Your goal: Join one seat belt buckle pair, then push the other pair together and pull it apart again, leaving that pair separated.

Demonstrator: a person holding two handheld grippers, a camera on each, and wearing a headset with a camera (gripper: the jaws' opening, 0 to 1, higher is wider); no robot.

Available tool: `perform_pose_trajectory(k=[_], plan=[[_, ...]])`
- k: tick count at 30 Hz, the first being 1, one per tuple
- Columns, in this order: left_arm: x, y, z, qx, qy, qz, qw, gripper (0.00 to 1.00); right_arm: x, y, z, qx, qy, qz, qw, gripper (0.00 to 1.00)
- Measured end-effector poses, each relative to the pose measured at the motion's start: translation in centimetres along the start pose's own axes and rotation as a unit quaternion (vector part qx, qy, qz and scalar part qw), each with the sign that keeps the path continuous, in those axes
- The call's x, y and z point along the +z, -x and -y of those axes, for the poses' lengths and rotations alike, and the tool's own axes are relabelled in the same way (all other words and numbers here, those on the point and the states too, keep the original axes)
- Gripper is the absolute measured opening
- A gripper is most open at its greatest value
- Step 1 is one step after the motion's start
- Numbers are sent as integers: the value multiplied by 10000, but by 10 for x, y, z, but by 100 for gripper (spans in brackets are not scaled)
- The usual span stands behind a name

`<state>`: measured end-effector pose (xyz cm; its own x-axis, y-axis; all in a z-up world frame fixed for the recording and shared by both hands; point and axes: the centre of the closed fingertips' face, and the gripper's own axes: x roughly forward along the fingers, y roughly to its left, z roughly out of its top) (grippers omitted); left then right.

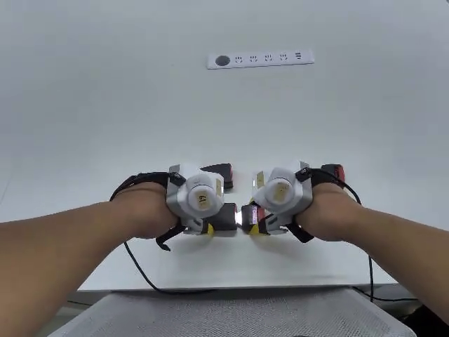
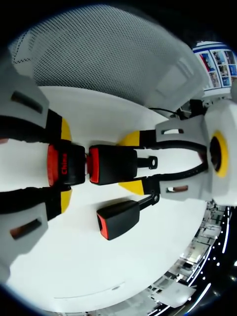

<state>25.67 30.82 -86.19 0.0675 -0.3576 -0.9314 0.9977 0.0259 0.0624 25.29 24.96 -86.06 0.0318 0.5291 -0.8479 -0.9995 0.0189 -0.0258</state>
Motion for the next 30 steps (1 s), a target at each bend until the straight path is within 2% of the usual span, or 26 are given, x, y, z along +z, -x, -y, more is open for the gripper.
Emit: perform_pose_trajectory(k=[4,5,11,12,13,14,16,18,21,26,28,30], plan=[[1,-1,0,33,29,-96,9999,32,2,-1,-1,-17,-1,-193,9998,34],[1,0,0,43,32,-118,9999,32,1,-2,0,-30,-100,-216,9997,34],[1,0,-2,105,75,-227,9997,34,2,0,-1,-115,-149,-169,9997,35],[1,1,-2,153,22,-265,9995,34,3,1,-2,-122,-132,-144,9997,35],[1,2,-2,201,-267,-271,9991,34,3,1,-2,-135,-132,-105,9998,35],[2,3,0,176,-406,-284,9986,33,4,2,-2,-140,-133,-87,9998,35],[1,8,0,216,-261,-319,9989,33,8,6,-3,-129,-204,15,9997,35],[6,15,-2,261,-83,-204,9994,33,12,12,-3,-138,-281,104,9995,34],[9,26,-4,304,-61,-182,9994,35,18,23,-3,-170,-270,196,9993,34],[18,41,-17,456,-124,-161,9988,33,22,38,1,-202,-178,315,9991,34],[23,47,-25,514,-75,-91,9986,35,21,45,5,-207,-216,399,9988,34],[27,50,-38,617,-46,-8,9981,35,14,53,15,-342,-129,366,9987,34]])
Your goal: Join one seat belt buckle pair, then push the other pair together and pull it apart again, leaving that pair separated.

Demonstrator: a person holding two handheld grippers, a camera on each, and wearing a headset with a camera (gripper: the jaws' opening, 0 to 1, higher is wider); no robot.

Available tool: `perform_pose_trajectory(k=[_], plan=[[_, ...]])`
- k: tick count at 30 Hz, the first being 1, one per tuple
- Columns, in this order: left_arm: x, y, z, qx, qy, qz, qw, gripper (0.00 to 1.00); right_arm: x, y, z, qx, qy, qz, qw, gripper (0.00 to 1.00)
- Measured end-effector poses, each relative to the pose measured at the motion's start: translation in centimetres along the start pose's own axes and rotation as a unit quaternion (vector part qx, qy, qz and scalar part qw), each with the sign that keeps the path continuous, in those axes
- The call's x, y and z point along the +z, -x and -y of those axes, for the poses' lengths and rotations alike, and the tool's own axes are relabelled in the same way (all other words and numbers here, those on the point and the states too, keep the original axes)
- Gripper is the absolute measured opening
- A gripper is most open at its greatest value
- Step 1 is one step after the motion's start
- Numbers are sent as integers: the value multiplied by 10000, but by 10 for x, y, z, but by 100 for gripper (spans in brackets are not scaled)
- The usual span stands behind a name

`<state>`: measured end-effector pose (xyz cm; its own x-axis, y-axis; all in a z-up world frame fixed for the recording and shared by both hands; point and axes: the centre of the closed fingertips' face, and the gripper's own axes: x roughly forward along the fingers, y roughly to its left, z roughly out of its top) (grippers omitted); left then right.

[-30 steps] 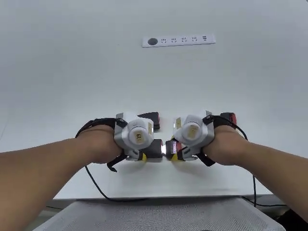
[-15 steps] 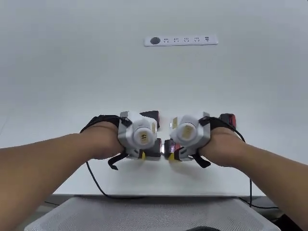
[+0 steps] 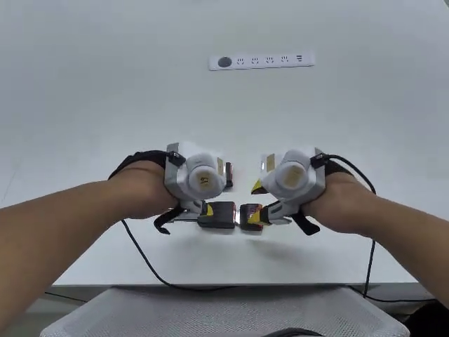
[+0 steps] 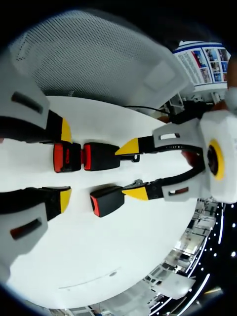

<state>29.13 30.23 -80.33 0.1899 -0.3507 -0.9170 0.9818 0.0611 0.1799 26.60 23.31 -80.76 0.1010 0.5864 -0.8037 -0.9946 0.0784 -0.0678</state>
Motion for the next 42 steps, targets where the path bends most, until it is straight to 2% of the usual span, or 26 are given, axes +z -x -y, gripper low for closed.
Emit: perform_pose_trajectory(k=[4,7,10,13,15,18,22,25,26,29,32,33,36,37,38,39,42], plan=[[-1,-3,-20,96,233,87,9996,36,-22,11,20,-178,40,-170,9997,34],[-7,-8,-33,130,397,99,9991,39,-41,24,36,-322,-173,-205,9991,34],[-13,-16,-37,37,476,66,9988,42,-66,35,48,-437,-221,-395,9980,35],[-21,-23,-39,-29,378,-22,9993,44,-92,51,60,-587,-226,-639,9960,35],[-22,-27,-41,-85,326,32,9994,45,-103,58,66,-621,-269,-724,9951,35],[-25,-31,-41,-181,283,-57,9994,47,-121,67,74,-693,-353,-839,9934,37],[-25,-35,-43,-204,289,-119,9993,46,-138,68,76,-611,-392,-971,9926,40],[-23,-38,-39,-287,77,-131,9995,43,-149,64,74,-507,-415,-1075,9921,40],[-24,-39,-37,-326,88,-180,9993,42,-152,62,71,-409,-407,-1123,9920,39],[-25,-41,-38,-358,70,-197,9991,39,-151,57,72,-347,-416,-1074,9927,36],[-28,-44,-41,-272,76,-232,9993,33,-152,54,75,-329,-574,-1038,9924,35],[-29,-44,-41,-259,81,-243,9993,32,-154,52,74,-293,-630,-1097,9915,35],[-31,-48,-40,-251,99,-311,9992,32,-156,50,74,-213,-717,-1209,9898,35],[-34,-50,-38,-286,-129,-405,9987,32,-157,50,74,-185,-686,-1247,9896,35],[-31,-49,-37,-332,-106,-321,9989,32,-158,50,73,-137,-605,-1296,9896,35],[-32,-48,-40,-339,6,-400,9986,32,-158,49,73,-100,-567,-1312,9897,35],[-31,-48,-40,-401,-26,-479,9980,32,-158,49,73,-1,-527,-1323,9898,34]])
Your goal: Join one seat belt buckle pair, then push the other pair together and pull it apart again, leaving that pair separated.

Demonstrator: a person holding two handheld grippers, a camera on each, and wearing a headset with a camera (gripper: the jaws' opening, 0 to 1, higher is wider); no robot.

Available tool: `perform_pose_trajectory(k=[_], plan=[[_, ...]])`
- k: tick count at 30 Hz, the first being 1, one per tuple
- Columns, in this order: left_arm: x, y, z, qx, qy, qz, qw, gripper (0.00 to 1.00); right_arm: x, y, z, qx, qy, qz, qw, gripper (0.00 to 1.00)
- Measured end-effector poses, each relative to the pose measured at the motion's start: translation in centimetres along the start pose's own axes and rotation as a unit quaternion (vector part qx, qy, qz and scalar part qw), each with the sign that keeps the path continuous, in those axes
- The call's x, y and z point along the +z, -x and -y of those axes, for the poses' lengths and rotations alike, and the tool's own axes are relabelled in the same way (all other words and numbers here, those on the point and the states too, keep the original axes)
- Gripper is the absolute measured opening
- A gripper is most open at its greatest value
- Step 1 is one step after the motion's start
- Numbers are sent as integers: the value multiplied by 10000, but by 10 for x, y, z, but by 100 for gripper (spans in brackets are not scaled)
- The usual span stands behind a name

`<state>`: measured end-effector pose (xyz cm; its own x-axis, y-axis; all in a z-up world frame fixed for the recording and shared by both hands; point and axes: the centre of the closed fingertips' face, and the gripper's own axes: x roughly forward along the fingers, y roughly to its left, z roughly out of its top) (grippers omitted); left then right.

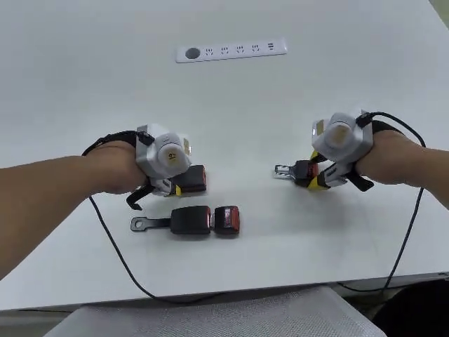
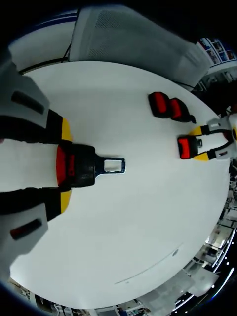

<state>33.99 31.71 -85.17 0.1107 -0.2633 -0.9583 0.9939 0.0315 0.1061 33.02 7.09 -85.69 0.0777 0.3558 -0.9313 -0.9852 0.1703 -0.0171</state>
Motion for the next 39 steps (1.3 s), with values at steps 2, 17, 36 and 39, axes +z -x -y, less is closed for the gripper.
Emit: perform_pose_trajectory(k=[2,17,36,39], plan=[[0,-2,-2,-51,-65,-91,9999,32,1,-1,1,64,-150,-1,9999,34],[-1,-3,-1,-94,35,-132,9999,31,71,-27,-23,80,479,180,9987,34],[-2,-5,-2,-48,-3,-184,9998,31,137,-51,-17,-58,796,403,9960,34],[-1,-5,0,-42,-66,-219,9997,31,142,-53,-17,-71,910,455,9948,34]])
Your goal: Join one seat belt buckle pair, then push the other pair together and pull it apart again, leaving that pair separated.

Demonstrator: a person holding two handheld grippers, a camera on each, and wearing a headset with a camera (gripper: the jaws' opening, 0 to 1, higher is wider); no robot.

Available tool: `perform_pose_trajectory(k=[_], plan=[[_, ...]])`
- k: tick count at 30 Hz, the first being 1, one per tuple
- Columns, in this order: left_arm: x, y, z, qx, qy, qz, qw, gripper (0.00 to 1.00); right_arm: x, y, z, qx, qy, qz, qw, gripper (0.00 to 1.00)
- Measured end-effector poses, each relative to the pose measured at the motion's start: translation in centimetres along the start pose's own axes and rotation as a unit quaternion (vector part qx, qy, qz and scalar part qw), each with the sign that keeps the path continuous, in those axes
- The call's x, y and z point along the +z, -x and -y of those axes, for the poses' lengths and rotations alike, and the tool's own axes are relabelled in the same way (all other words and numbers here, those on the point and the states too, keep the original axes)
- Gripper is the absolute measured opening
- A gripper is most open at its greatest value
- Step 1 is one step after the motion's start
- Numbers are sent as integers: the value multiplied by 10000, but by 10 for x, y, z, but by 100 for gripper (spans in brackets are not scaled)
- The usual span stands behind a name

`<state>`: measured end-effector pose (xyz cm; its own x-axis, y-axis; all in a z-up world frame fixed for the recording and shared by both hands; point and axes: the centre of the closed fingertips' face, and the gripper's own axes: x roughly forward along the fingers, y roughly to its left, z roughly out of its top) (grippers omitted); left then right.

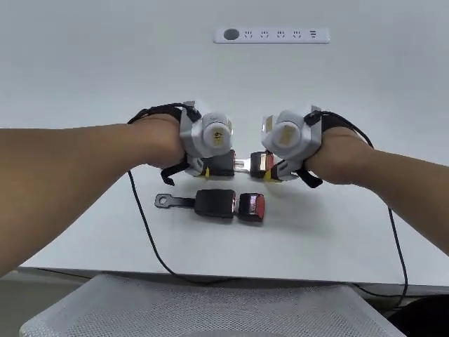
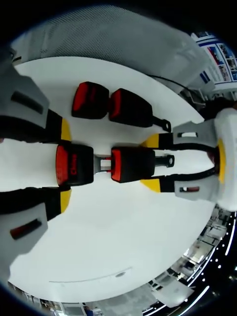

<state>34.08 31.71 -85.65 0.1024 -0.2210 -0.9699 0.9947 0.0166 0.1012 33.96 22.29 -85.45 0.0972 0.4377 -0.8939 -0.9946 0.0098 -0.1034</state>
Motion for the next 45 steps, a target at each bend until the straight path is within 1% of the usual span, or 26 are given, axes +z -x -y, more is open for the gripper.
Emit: perform_pose_trajectory(k=[2,4,6,7,9,11,12,13,14,16,17,19,20,21,22,23,27,34,36,39,41,44,45], plan=[[0,0,0,-6,-18,-7,10000,31,1,-3,0,-1,22,-22,10000,34],[0,-1,0,-10,-37,-5,10000,31,3,-8,1,4,-6,16,10000,34],[-1,-1,0,-7,-3,17,10000,31,1,-7,3,-4,-39,-23,10000,33],[-1,-1,-1,-8,12,37,10000,31,1,-6,2,6,-76,6,10000,33],[-3,-2,-2,-23,34,135,9999,31,2,-4,0,20,-108,51,9999,33],[-3,-2,-2,-33,44,246,9997,31,3,-3,-1,39,-55,55,10000,32],[-3,-3,-2,-42,97,287,9995,31,5,-3,0,34,-59,59,10000,32],[-3,-4,-3,-75,252,348,9990,31,6,-4,0,32,-71,45,10000,32],[-3,-4,-4,-95,244,349,9990,31,8,-4,0,43,-91,44,9999,32],[-2,-5,-2,-146,126,380,9991,31,9,-4,-1,102,-97,65,9999,31],[-2,-5,-2,-165,160,389,9990,31,10,-4,-1,121,-102,66,9999,31],[-1,-6,-1,-185,131,394,9990,31,17,-6,-3,189,-178,190,9995,31],[-2,-6,-1,-198,93,379,9990,31,19,-10,-4,230,-323,110,9992,31],[-2,-6,-2,-198,101,377,9990,31,23,-11,-2,183,-241,116,9995,31],[-2,-7,-2,-199,124,359,9991,31,23,-12,-3,169,-312,44,9994,31],[-3,-7,-2,-204,126,357,9991,31,22,-12,-3,171,-273,34,9995,31],[-2,-8,-2,-206,87,358,9991,31,19,-13,-2,190,-236,137,9994,31],[-2,-7,-1,-145,146,330,9992,31,17,-17,1,150,-237,116,9995,33],[-1,-6,1,-122,162,344,9992,31,17,-16,0,134,-240,120,9996,33],[-1,-2,3,-49,256,429,9987,31,17,-17,0,116,-267,117,9995,33],[0,-1,5,-29,249,465,9986,31,16,-17,1,98,-287,109,9995,33],[0,0,5,-56,246,452,9987,31,14,-15,0,105,-263,61,9996,33],[0,-1,4,-82,247,437,9987,31,10,-13,-1,103,-248,12,9996,33]])
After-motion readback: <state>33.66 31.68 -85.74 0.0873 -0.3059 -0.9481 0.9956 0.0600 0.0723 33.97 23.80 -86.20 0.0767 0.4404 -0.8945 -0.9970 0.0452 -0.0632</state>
